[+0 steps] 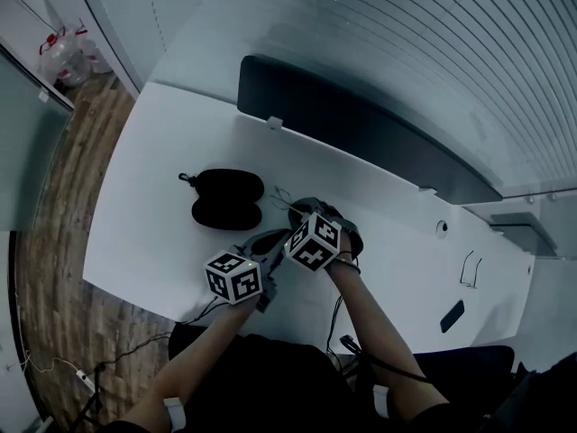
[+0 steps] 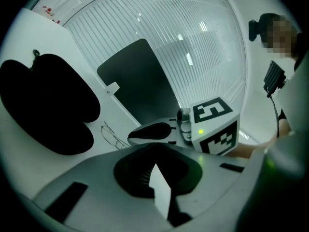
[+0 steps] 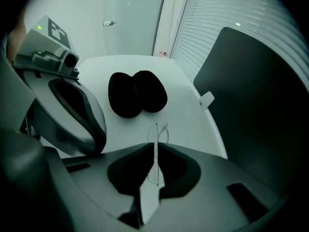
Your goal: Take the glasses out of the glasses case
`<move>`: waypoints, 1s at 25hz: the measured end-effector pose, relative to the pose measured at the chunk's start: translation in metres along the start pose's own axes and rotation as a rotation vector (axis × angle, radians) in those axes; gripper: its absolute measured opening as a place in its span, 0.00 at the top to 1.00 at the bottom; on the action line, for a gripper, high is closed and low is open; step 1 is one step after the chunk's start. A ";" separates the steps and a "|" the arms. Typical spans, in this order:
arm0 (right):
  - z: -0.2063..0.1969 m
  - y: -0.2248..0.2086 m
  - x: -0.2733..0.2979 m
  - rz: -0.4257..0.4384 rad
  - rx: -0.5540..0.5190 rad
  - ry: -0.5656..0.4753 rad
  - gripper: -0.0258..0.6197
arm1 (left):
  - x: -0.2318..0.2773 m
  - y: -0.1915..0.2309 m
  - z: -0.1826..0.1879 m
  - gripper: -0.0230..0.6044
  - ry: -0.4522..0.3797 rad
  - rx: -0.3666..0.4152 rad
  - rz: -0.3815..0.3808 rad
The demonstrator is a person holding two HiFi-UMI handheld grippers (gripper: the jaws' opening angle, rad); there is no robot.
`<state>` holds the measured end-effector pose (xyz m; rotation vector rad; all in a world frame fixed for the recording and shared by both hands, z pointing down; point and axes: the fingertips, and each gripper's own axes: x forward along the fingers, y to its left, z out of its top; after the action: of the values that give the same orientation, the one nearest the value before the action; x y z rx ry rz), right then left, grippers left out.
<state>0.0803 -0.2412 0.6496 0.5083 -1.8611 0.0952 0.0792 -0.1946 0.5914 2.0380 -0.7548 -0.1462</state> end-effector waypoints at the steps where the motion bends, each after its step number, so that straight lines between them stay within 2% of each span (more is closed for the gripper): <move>1: 0.001 0.001 -0.002 -0.003 0.006 -0.005 0.93 | -0.001 -0.001 0.000 0.95 0.000 0.003 0.000; 9: 0.010 0.003 -0.021 -0.031 0.101 -0.084 0.93 | -0.012 -0.015 0.006 0.95 -0.014 0.043 -0.006; 18: 0.025 0.007 -0.044 -0.031 0.336 -0.274 0.93 | -0.025 -0.027 0.020 0.95 -0.054 0.084 0.017; 25: 0.028 0.018 -0.064 -0.056 0.452 -0.384 0.93 | -0.036 -0.034 0.024 0.95 -0.065 0.127 0.040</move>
<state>0.0657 -0.2147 0.5843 0.9422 -2.2057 0.4110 0.0567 -0.1786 0.5435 2.1449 -0.8648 -0.1457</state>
